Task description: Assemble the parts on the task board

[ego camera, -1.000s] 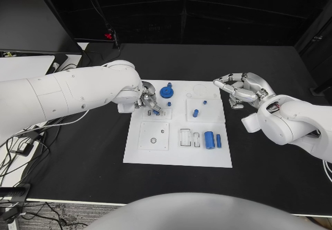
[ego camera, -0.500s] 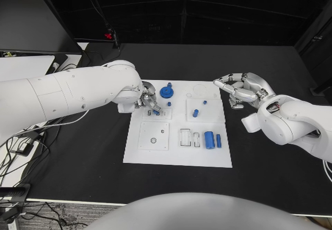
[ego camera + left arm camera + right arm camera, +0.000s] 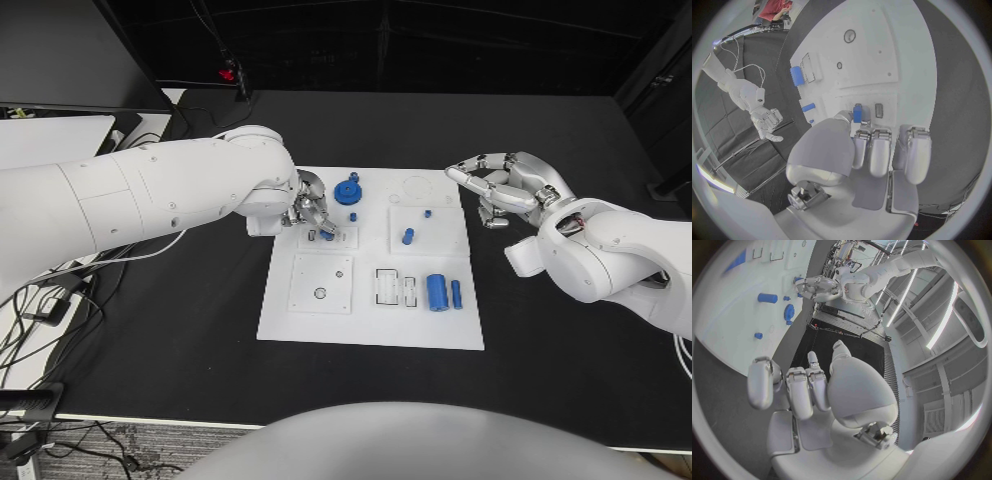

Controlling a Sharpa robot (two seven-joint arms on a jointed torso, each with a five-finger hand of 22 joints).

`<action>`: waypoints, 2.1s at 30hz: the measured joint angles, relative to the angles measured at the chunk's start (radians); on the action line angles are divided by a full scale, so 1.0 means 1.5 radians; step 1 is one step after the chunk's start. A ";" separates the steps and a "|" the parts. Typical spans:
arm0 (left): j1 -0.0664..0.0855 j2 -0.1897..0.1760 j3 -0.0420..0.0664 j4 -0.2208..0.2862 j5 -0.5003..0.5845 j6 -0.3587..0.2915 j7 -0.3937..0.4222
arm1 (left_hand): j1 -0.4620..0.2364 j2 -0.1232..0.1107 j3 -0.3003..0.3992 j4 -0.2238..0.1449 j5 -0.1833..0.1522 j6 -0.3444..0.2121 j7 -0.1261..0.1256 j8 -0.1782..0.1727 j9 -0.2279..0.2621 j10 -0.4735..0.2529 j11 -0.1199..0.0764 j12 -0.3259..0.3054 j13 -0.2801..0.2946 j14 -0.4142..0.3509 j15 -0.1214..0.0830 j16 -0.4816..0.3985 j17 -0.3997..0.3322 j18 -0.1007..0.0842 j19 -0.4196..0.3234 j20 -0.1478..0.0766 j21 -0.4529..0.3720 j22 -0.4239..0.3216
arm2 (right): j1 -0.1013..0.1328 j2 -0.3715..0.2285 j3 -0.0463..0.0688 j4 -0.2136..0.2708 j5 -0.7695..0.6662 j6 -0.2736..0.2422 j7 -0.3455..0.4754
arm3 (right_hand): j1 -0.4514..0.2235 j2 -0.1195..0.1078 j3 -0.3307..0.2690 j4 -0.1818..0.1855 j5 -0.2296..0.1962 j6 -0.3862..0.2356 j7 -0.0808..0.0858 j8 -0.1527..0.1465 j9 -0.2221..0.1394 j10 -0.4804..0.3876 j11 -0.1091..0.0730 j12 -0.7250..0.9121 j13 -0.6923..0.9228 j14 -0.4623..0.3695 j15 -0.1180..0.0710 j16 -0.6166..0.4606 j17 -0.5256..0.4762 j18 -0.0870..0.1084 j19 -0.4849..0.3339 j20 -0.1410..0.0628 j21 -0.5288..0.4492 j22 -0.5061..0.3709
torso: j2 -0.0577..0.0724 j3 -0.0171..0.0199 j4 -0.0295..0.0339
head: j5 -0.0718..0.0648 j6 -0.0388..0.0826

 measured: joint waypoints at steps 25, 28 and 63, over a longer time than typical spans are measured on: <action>0.000 0.001 0.001 -0.001 0.000 0.003 -0.001 | -0.003 0.003 0.000 0.000 -0.003 -0.001 0.001 0.001 -0.001 0.001 -0.001 -0.001 0.000 0.000 0.000 0.000 0.000 0.000 0.000 0.000 0.000 0.000 | 0.000 -0.001 0.000 0.001 0.000 0.001 -0.001 | 0.000 0.000 -0.002 0.002 0.000 -0.002 -0.002 0.003 0.000 0.000 0.000 0.000 0.000 0.000 0.000 0.000 0.000 0.000 0.000 0.000 0.000 0.000 | 0.000 -0.0001 -0.0005 | 0.000 0.000; 0.000 0.001 0.001 0.000 0.000 0.003 -0.001 | -0.003 0.003 0.000 0.000 -0.003 -0.001 0.001 -0.002 0.000 0.001 -0.001 -0.001 0.000 0.000 0.000 0.000 0.000 0.000 0.000 0.000 0.000 0.000 | 0.000 -0.001 0.000 0.001 0.000 0.001 -0.001 | 0.000 0.000 -0.002 0.002 0.000 -0.002 -0.002 0.003 0.000 0.000 0.000 0.000 0.000 0.000 0.000 0.000 0.000 0.000 0.000 0.000 0.000 0.000 | 0.000 -0.0001 -0.0001 | 0.001 0.000; 0.001 0.003 0.003 -0.001 0.000 0.015 -0.011 | -0.168 -0.017 -0.080 0.003 -0.064 -0.032 0.027 -0.021 -0.009 0.006 0.020 -0.005 -0.001 0.002 0.016 0.000 0.000 0.000 0.000 0.015 0.000 0.000 | 0.000 -0.001 0.000 0.000 0.000 0.003 -0.003 | -0.002 0.002 -0.003 0.000 0.000 -0.006 -0.002 0.011 0.000 0.000 0.000 0.000 0.000 0.000 0.000 0.000 0.000 0.000 0.002 -0.002 0.005 0.000 | 0.000 0.0000 -0.0004 | -0.001 0.000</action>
